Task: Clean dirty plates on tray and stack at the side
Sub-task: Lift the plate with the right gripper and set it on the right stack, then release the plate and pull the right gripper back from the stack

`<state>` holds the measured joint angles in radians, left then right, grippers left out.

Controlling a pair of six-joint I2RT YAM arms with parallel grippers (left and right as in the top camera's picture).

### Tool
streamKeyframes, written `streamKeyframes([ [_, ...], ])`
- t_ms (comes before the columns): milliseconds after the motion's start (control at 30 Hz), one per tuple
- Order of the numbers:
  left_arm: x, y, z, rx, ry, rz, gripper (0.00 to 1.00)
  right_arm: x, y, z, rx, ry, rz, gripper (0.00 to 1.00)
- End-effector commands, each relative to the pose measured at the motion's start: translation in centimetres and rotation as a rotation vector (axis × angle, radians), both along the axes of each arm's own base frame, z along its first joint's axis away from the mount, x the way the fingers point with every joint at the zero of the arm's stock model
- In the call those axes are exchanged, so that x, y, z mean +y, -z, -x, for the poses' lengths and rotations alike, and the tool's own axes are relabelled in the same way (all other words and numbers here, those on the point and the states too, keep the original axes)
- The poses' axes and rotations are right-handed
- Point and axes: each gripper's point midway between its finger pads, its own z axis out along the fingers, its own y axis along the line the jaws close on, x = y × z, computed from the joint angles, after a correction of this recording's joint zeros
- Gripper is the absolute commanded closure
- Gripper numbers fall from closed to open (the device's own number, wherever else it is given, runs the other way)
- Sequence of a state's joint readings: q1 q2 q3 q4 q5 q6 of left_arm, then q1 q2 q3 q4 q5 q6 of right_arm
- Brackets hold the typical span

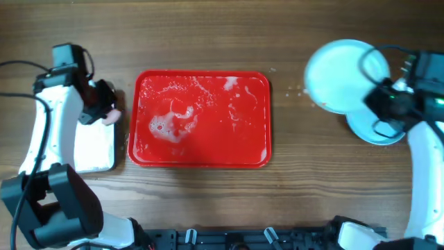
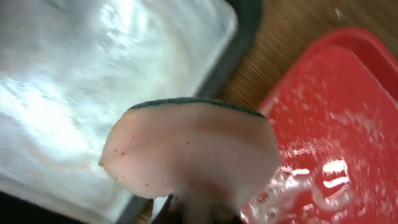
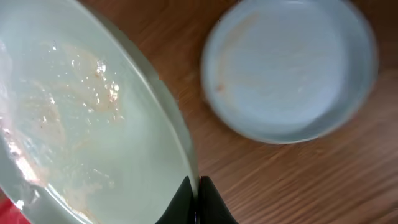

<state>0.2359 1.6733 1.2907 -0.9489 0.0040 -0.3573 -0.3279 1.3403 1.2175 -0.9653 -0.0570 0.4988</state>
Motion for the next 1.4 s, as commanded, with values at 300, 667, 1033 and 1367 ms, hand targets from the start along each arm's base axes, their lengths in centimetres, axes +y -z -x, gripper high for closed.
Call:
streamKeyframes([
  [300,4.4,-0.9,-0.4,-0.056,-0.157,-0.139,0.96,-9.9,11.3,4.9,0.107,0.263,-0.159,0.96],
  [667,4.2,-0.4,0.2,-0.022,-0.154,-0.133,0.96,-11.4,16.7,4.4,0.184,0.328,-0.18,0.91],
  [1033,4.1,-0.3,0.6,-0.004,-0.146,-0.133,0.96,-8.9,9.3,2.0,-0.032,0.162,-0.22,0.0],
  [1367,6.6,0.9,1.0,0.004,-0.211,-0.216,0.89,-8.1,0.0,3.2,-0.24,0.104,-0.016,0.0],
])
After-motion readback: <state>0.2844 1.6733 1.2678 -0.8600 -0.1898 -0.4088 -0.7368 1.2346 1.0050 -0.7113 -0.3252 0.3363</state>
